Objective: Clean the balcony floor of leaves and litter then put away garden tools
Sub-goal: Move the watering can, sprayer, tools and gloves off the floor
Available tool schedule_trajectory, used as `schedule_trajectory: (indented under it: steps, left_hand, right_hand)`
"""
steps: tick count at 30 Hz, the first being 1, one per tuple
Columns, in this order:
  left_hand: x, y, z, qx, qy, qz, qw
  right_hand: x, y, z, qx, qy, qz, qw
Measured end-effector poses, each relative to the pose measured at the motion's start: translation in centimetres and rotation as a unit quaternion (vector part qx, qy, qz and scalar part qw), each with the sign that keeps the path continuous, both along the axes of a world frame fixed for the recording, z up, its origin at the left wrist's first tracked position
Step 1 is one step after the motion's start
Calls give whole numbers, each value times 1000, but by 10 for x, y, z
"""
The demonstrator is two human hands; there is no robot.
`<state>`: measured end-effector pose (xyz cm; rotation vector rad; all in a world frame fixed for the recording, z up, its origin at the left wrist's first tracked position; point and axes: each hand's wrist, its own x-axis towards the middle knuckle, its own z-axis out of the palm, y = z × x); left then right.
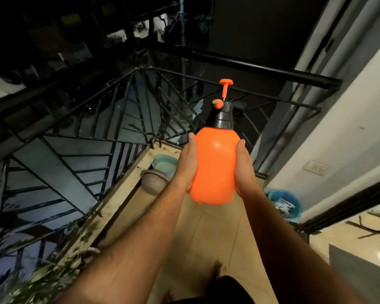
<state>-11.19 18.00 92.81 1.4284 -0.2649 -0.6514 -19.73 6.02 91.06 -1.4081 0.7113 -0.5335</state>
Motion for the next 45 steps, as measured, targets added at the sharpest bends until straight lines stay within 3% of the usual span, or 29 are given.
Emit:
schedule_trajectory:
  steps: [15, 19, 26, 32, 39, 45]
  left_hand:
    - [142, -39, -16, 43, 7, 265, 963]
    - [173, -16, -42, 25, 51, 301, 952]
    - [236, 53, -64, -50, 198, 376, 904]
    - [280, 89, -81, -81, 233, 397, 884]
    - [313, 106, -120, -125, 282, 468, 828]
    - [324, 97, -152, -133, 274, 538, 786]
  right_hand:
    - [225, -71, -32, 9, 35, 235, 971]
    - [263, -46, -38, 37, 36, 300, 953]
    - [331, 14, -51, -23, 25, 341, 940]
    - [384, 56, -70, -57, 31, 389, 919]
    - [426, 76, -97, -125, 107, 466, 869]
    - [463, 72, -149, -50, 263, 503, 822]
